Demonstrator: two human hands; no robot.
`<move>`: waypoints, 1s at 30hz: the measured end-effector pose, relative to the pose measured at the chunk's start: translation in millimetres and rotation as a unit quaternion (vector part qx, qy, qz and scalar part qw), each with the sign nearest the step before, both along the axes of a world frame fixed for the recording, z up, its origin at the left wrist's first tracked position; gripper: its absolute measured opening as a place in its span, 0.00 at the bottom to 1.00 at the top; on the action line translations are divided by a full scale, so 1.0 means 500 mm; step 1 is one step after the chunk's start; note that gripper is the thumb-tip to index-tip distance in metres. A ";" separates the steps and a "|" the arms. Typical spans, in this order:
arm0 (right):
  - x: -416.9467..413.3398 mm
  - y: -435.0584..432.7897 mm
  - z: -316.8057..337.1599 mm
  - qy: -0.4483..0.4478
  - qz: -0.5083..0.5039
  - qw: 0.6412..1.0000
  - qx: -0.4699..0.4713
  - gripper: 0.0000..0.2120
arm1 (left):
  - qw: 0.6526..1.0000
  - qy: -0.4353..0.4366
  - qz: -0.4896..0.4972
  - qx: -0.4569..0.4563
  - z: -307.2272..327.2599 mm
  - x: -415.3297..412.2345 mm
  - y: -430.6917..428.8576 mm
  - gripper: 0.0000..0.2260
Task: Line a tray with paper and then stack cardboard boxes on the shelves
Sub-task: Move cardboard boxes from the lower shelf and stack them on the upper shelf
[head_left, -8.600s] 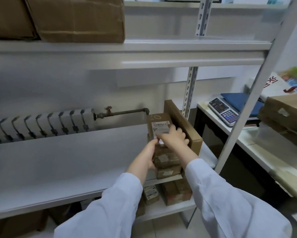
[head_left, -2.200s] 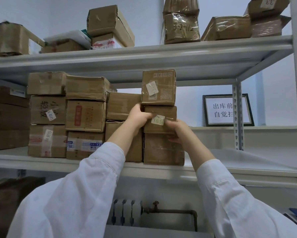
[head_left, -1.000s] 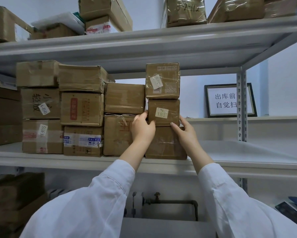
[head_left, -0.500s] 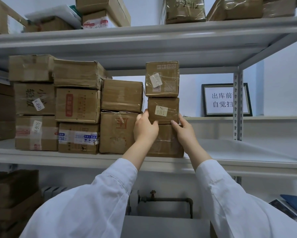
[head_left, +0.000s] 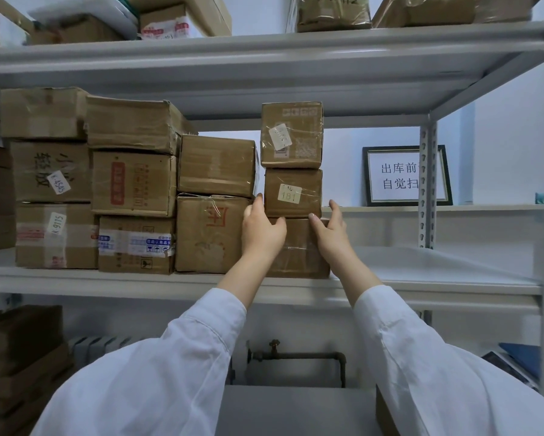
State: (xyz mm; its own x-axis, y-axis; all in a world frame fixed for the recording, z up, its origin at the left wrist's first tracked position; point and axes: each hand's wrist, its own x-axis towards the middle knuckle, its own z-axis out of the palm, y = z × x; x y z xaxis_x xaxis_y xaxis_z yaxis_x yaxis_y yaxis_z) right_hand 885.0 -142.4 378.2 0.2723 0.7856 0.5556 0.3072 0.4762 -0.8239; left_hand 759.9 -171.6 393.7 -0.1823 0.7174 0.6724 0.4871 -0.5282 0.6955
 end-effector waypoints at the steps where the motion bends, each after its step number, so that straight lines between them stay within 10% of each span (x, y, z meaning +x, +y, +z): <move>1: -0.001 -0.004 -0.005 0.006 -0.002 1.000 0.001 0.30 | 1.000 -0.020 -0.008 0.014 -0.005 0.000 -0.003 0.27; 16: 0.036 -0.112 -0.111 -0.007 -0.082 0.995 0.060 0.08 | 0.945 -0.315 -0.081 0.016 -0.130 -0.002 -0.027 0.09; 30: 0.178 -0.153 -0.259 -0.183 0.025 0.964 -0.189 0.13 | 0.878 -0.424 -0.142 -0.168 -0.306 0.097 -0.043 0.10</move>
